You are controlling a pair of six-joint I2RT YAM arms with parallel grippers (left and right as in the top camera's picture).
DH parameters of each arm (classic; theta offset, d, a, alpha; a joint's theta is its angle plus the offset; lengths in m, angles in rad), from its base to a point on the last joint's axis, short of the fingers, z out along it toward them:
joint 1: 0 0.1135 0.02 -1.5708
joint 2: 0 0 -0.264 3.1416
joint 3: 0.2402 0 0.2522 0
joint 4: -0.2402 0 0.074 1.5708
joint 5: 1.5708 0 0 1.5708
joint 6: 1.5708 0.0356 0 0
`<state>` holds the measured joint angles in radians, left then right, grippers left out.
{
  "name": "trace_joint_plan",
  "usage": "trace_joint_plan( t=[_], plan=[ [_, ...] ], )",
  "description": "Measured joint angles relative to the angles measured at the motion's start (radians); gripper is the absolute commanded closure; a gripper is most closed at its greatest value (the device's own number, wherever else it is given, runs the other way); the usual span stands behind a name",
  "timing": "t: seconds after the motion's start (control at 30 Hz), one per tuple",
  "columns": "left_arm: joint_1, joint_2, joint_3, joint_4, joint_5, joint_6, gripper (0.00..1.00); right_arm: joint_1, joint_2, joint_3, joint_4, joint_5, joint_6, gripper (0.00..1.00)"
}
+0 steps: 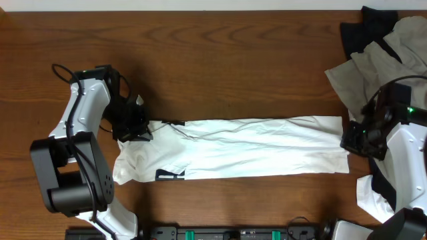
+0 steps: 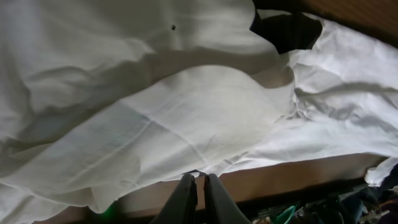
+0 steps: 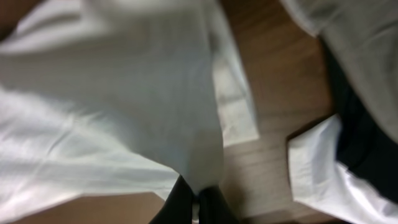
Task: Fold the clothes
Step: 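Pull the shirt's right end rightward with the right gripper to straighten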
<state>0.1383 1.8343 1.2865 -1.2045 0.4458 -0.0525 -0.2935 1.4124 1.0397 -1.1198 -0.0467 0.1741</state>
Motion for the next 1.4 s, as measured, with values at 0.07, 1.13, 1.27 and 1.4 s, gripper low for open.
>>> trace_joint_plan(
  t=[0.07,1.13,1.27,1.4],
  plan=[
    [0.0,0.0,0.0,0.0,0.0,0.0,0.91,0.0,0.0,0.0,0.026,0.018,0.016,0.98],
    [0.0,0.0,0.0,0.002,0.0,0.0,0.91,0.0,0.081,0.0,0.063,0.062,0.06,0.68],
    [0.0,0.0,0.0,0.002,0.0,0.0,0.91,0.0,0.081,-0.001,0.041,0.057,0.057,0.75],
    [0.0,0.0,0.0,0.002,0.0,0.0,0.9,0.0,0.081,-0.015,0.05,0.043,0.053,0.86]
  ],
)
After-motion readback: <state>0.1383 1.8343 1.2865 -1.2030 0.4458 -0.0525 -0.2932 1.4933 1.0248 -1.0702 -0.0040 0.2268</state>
